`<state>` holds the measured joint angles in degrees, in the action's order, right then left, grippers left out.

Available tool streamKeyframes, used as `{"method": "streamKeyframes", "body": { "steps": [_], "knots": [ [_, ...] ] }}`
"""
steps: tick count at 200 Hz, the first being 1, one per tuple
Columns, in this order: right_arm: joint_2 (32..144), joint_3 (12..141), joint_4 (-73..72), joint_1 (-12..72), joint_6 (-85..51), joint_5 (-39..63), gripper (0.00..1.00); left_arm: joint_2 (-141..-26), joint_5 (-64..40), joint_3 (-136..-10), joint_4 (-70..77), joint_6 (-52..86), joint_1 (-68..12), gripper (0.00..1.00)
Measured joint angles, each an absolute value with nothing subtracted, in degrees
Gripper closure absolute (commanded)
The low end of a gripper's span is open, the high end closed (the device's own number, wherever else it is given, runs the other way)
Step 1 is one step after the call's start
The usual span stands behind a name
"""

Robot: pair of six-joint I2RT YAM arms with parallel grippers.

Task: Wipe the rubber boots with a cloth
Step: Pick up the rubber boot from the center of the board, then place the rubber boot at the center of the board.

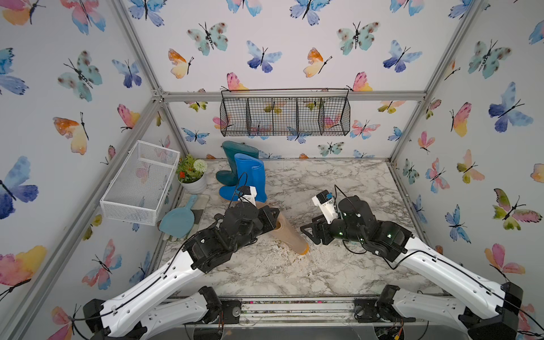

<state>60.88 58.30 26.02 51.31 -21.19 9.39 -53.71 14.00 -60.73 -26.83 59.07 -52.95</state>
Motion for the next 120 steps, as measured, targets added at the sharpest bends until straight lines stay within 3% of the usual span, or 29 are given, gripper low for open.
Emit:
{"method": "streamKeyframes", "body": {
  "steps": [63,120],
  "knots": [
    [72.1,61.9,23.8,53.4,-18.3,11.0,0.28,-55.8,20.6,-66.3,-33.5,59.0,-48.2,1.00],
    [86.3,68.7,16.2,53.7,-15.9,14.3,0.24,-60.0,8.9,-65.1,-29.8,56.0,-29.9,1.00]
  ]
}}
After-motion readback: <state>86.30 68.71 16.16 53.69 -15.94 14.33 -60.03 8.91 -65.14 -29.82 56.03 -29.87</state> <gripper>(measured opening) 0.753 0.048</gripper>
